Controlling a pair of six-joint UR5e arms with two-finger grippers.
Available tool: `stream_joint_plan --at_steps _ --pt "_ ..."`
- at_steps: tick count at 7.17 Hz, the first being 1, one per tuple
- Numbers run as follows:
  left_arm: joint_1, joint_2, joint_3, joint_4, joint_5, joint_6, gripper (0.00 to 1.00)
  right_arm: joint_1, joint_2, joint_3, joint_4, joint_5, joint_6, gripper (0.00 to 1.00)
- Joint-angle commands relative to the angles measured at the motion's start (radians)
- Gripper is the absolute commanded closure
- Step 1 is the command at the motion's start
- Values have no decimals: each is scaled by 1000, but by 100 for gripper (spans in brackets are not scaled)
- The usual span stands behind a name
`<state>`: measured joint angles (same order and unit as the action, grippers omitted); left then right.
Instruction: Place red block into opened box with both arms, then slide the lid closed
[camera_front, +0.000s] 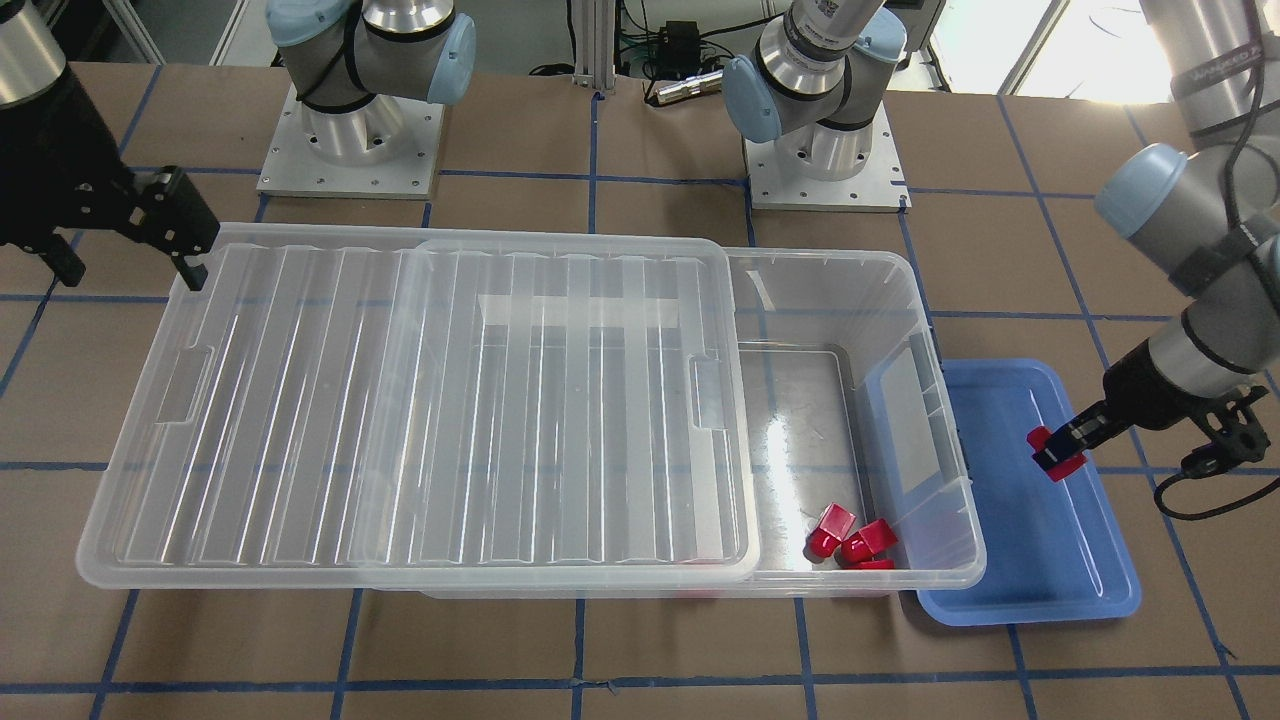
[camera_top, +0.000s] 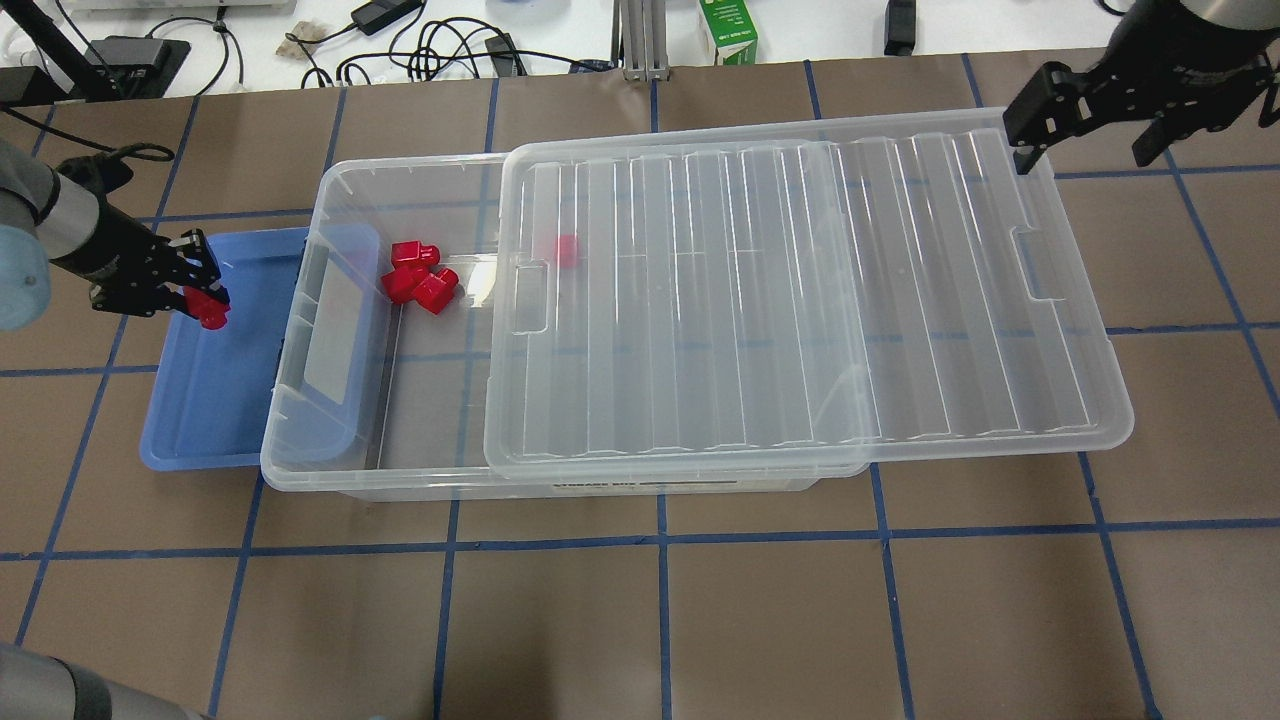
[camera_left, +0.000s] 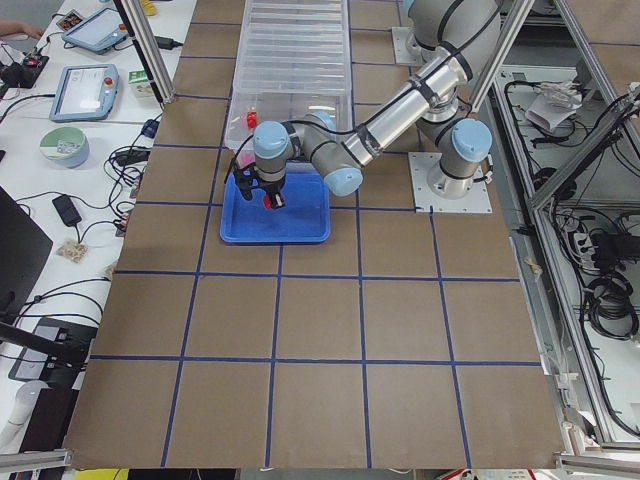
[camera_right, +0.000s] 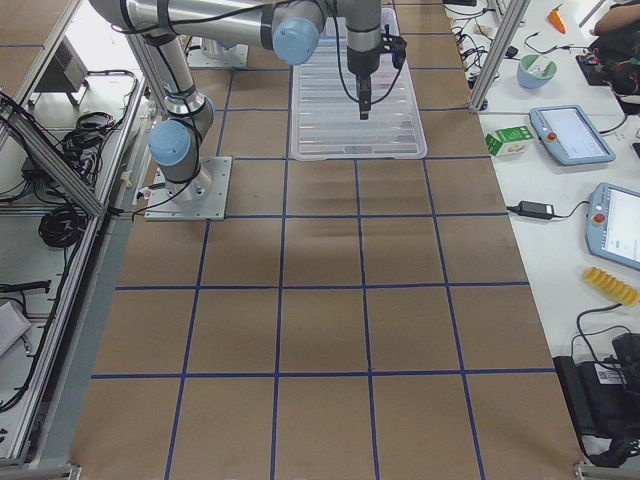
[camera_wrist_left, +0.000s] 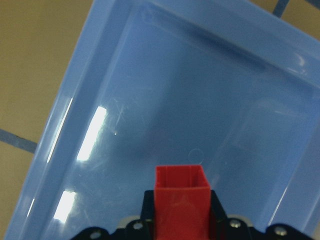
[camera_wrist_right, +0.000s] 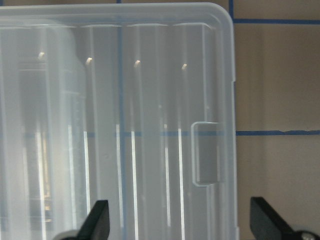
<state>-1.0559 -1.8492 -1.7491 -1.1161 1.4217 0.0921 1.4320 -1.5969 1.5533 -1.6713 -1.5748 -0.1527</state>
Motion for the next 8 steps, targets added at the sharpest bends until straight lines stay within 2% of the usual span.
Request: stream_joint_plan --at_steps 1,3,4,7,8 --pt "-147 120 42 -139 54 0 88 134 0 -6 5 12 106 0" --pt "-309 177 -4 -148 69 -72 88 137 2 17 9 18 107 0" --pt "-376 162 -30 -140 115 -95 88 139 0 28 5 35 107 0" --pt "-420 124 -117 -98 115 -94 88 139 -2 31 5 32 105 0" --pt "-420 101 -180 3 106 -98 88 139 -2 31 5 29 105 0"
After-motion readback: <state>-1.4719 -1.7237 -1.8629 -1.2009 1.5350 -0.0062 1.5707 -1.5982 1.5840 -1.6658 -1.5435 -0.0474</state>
